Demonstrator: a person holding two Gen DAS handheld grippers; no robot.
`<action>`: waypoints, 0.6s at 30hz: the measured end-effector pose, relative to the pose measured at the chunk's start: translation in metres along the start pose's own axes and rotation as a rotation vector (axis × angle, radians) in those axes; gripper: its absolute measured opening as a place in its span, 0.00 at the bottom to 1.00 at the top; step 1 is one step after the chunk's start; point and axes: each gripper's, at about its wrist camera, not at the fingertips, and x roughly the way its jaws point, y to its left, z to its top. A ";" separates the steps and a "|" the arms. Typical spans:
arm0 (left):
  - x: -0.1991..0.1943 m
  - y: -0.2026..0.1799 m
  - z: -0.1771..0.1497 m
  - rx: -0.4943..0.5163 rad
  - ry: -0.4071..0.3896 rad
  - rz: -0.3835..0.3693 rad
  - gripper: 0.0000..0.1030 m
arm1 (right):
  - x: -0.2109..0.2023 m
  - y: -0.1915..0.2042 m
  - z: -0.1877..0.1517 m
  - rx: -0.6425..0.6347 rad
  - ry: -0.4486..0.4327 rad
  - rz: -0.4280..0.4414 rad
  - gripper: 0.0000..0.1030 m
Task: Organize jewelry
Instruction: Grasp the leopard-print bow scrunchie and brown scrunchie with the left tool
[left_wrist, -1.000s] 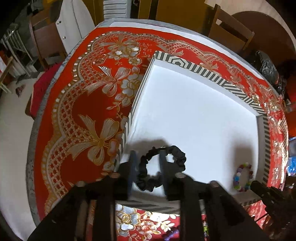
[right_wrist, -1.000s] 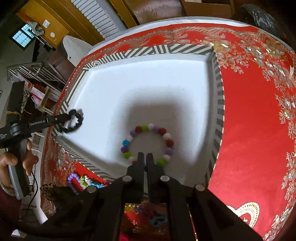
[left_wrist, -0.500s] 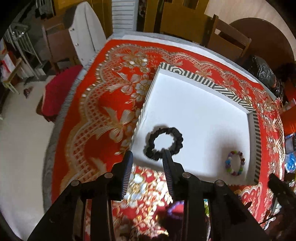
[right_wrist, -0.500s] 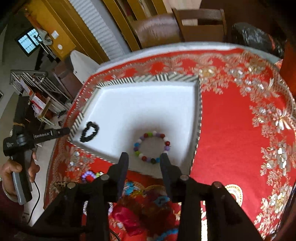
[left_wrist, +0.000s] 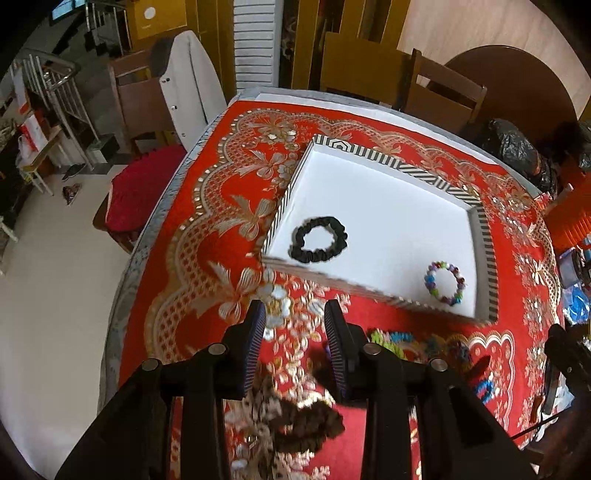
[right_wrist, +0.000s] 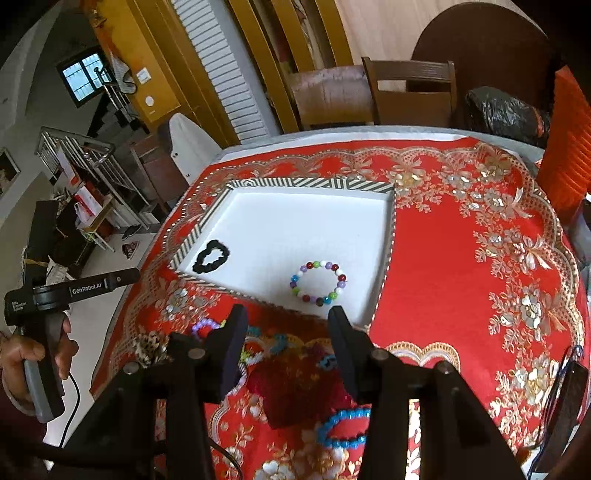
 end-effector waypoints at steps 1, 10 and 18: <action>-0.004 -0.001 -0.004 0.002 -0.006 0.005 0.19 | -0.005 0.001 -0.003 -0.005 -0.003 -0.006 0.48; -0.031 -0.011 -0.033 0.005 -0.044 0.010 0.19 | -0.028 0.009 -0.023 -0.026 -0.011 -0.019 0.52; -0.045 -0.018 -0.048 0.010 -0.076 0.028 0.19 | -0.042 0.018 -0.035 -0.054 -0.020 -0.034 0.55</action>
